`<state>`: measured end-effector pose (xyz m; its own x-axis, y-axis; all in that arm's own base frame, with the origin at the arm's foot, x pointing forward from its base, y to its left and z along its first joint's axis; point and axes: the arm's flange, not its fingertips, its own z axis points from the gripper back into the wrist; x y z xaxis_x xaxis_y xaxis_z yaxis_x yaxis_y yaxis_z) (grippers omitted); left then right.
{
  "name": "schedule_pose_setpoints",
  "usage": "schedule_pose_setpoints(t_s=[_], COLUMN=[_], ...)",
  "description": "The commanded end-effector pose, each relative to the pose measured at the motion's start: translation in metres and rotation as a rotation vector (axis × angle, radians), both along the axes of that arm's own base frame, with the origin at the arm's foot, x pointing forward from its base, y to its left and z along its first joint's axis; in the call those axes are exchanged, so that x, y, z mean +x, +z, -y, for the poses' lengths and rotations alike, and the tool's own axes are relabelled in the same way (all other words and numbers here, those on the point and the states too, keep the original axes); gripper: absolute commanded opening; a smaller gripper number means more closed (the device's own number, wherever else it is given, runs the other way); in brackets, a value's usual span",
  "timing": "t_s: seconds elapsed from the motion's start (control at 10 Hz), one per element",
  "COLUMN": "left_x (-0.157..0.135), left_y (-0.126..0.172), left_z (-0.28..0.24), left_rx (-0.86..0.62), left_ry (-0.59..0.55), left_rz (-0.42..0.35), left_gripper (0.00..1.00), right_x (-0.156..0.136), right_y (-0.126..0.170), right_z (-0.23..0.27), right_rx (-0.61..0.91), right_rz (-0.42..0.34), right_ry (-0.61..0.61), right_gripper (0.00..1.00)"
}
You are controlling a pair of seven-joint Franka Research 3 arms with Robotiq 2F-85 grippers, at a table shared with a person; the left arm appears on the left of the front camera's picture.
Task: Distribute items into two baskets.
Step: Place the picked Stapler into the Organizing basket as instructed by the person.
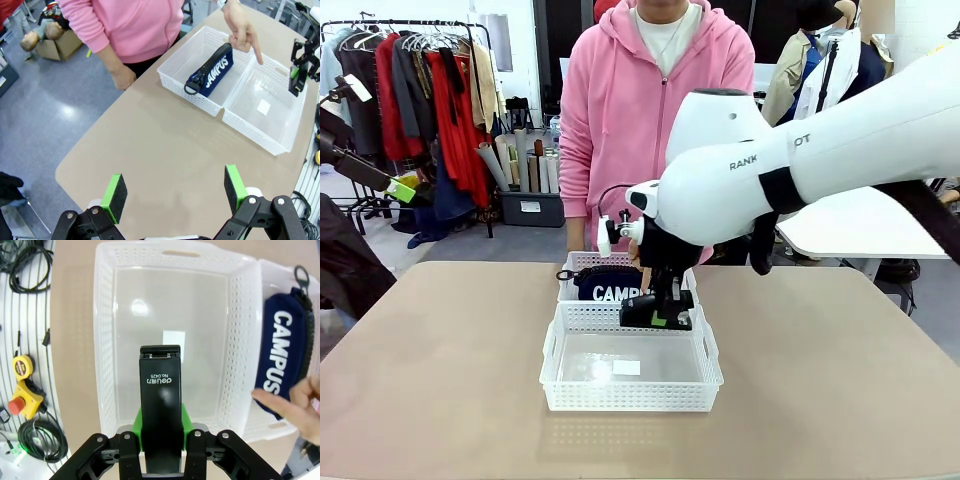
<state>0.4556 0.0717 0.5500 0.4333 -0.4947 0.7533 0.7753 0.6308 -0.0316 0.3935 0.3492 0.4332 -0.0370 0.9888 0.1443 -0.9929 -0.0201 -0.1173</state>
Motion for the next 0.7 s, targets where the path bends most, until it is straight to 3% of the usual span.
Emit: schedule_pose_setpoints(t_s=[0.0, 0.6], left_x=[0.0, 0.0], left_y=[0.0, 0.0], left_z=[0.001, 0.001], left_rx=[-0.004, -0.004], left_ry=[0.001, 0.001], left_rz=[0.006, 0.006], left_gripper=[1.0, 1.0], right_x=[0.005, 0.018], right_y=[-0.008, -0.057], right_z=[-0.018, -0.041], right_rx=[0.012, -0.009], right_rz=[0.006, -0.054], right_ry=[-0.01, 0.083], right_gripper=[0.0, 0.0])
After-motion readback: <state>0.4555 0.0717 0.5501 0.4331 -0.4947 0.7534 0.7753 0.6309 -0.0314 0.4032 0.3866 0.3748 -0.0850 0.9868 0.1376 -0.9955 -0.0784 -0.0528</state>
